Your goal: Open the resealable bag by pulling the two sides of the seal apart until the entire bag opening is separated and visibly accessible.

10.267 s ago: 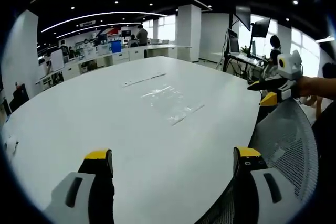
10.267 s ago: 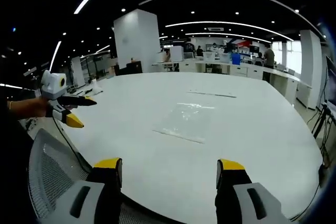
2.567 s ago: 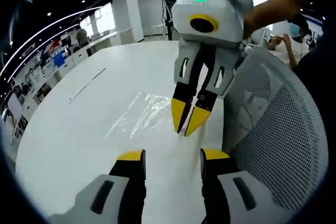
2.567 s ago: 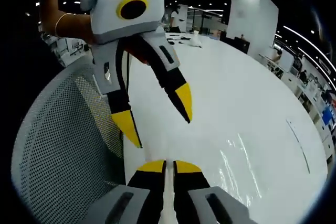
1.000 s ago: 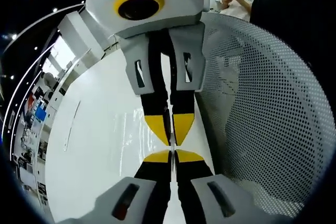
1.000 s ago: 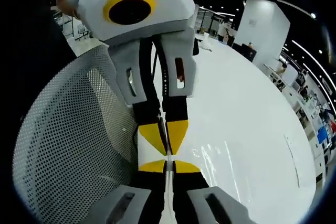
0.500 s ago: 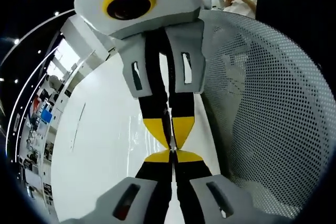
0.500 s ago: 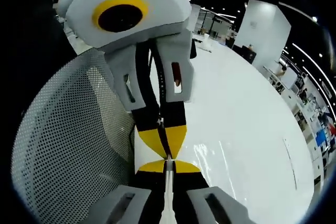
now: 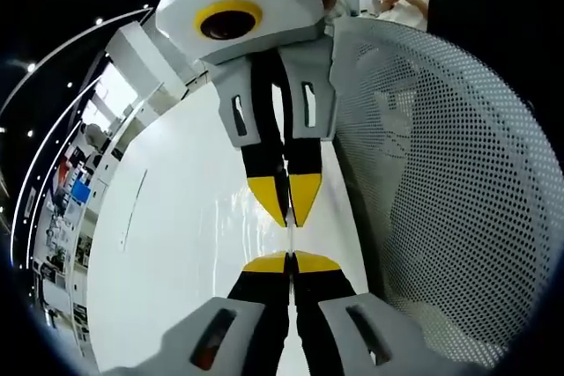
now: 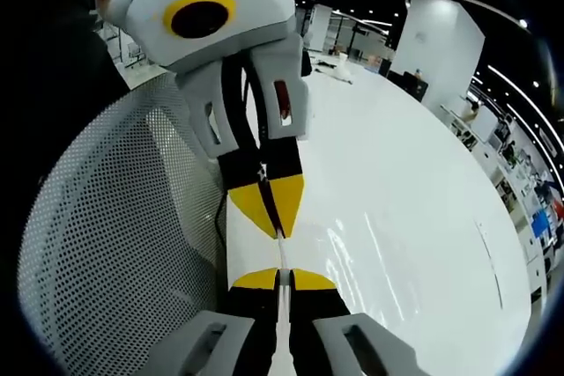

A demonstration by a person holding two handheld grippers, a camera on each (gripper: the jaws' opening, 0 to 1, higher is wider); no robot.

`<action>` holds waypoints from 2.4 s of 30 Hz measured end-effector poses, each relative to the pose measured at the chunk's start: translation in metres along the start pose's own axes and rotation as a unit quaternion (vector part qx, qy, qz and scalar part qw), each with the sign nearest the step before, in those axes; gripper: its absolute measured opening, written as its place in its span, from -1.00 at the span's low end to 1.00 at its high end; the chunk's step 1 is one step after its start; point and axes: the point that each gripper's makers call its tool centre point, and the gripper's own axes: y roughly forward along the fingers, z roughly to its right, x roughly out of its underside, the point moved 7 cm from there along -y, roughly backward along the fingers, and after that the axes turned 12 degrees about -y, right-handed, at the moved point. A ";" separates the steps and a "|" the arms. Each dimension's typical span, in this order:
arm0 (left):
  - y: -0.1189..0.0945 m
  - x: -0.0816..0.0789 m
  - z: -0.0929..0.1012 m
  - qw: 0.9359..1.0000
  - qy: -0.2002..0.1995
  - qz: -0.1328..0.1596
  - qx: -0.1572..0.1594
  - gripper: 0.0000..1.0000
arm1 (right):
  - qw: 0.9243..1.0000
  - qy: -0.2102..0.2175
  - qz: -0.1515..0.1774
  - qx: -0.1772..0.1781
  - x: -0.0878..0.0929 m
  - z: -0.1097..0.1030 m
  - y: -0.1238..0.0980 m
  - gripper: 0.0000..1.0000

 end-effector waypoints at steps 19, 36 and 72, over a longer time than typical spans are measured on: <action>-0.006 0.014 -0.001 0.999 -0.036 0.003 0.004 -1.00 | 1.000 0.018 -0.019 0.001 0.021 -0.007 -0.003 -1.00; -0.007 0.019 0.001 0.999 -0.048 0.001 0.004 -1.00 | 0.999 0.023 -0.028 0.002 0.029 -0.006 -0.008 -1.00; -0.013 0.031 -0.004 0.998 -0.059 -0.012 -0.009 -1.00 | 0.998 0.040 -0.048 0.006 0.049 -0.007 -0.016 -1.00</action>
